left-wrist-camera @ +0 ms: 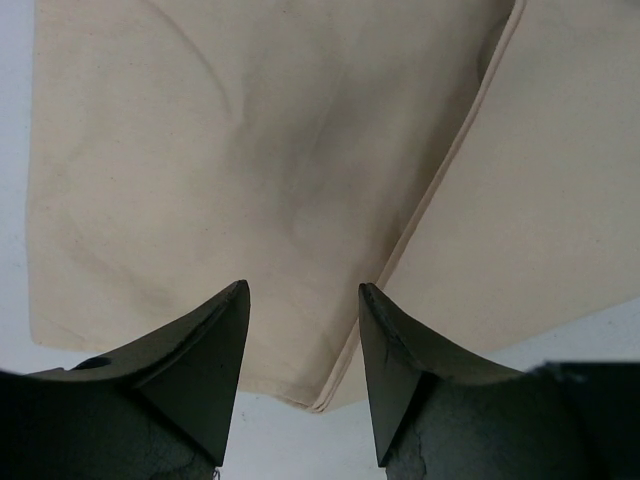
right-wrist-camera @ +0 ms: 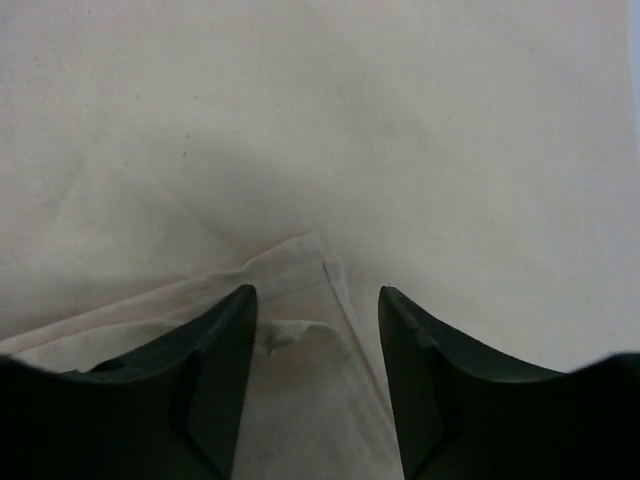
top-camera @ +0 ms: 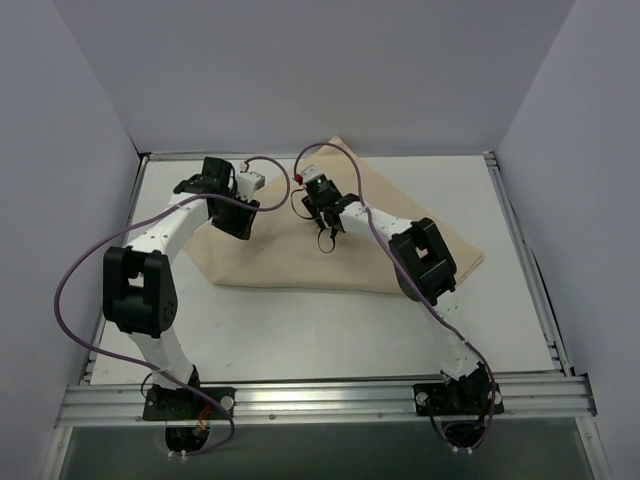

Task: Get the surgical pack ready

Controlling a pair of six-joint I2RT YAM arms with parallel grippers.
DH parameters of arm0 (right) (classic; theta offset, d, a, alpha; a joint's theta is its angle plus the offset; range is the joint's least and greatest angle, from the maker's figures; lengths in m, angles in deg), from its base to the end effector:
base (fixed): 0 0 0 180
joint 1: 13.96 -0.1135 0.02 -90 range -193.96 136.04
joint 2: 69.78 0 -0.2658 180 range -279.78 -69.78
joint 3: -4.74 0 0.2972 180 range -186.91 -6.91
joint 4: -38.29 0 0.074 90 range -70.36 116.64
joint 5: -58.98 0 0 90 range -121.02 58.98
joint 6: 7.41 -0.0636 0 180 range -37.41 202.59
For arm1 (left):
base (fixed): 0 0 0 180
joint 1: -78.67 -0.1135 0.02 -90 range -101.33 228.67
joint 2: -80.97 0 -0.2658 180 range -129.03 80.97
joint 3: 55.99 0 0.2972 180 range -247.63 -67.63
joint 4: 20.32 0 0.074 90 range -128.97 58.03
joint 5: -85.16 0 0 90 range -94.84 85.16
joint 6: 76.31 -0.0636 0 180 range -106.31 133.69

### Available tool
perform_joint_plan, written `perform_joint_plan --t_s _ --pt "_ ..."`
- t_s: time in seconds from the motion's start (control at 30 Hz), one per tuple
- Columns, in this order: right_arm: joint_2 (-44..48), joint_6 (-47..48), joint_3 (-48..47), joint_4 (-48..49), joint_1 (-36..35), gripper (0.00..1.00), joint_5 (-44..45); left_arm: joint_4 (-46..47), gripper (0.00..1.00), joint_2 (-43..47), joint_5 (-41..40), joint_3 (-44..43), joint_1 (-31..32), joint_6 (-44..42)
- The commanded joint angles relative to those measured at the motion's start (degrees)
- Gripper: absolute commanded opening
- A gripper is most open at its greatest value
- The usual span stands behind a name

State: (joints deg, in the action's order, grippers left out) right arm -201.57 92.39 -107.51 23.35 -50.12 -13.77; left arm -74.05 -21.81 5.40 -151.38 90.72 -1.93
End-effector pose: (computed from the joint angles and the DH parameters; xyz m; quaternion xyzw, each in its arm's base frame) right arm 0.4861 0.3319 0.1360 -0.2773 0.8327 -0.0242 0.4786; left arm 0.4275 -0.1028 0.2149 0.2523 0.9312 -0.0786 0.2509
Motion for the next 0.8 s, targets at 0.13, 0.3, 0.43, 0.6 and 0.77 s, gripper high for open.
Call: perform_joint_plan --t_s 0.13,0.3,0.43,0.6,0.77 --pt "2.58 -4.17 -1.88 0.13 1.62 0.59 -4.16 0.87 0.57 -0.05 -0.83 -4.67 0.69 0.59" --pt "7.15 -8.82 -6.45 -4.96 5.39 0.61 -10.55 -1.68 0.57 1.27 -1.45 -7.39 1.83 0.85" --pt "12.06 -9.8 -3.75 -6.73 7.42 0.59 -14.0 -5.63 0.56 1.09 -2.77 -11.34 3.85 0.06" --pt "16.64 -13.14 4.08 -3.4 9.44 0.34 -25.14 -7.66 0.5 -0.39 -3.03 -16.53 7.63 -0.73" --pt "15.17 -16.56 6.38 2.56 15.24 0.03 -43.75 -7.84 0.38 -5.66 -1.89 -23.2 11.15 -1.87"
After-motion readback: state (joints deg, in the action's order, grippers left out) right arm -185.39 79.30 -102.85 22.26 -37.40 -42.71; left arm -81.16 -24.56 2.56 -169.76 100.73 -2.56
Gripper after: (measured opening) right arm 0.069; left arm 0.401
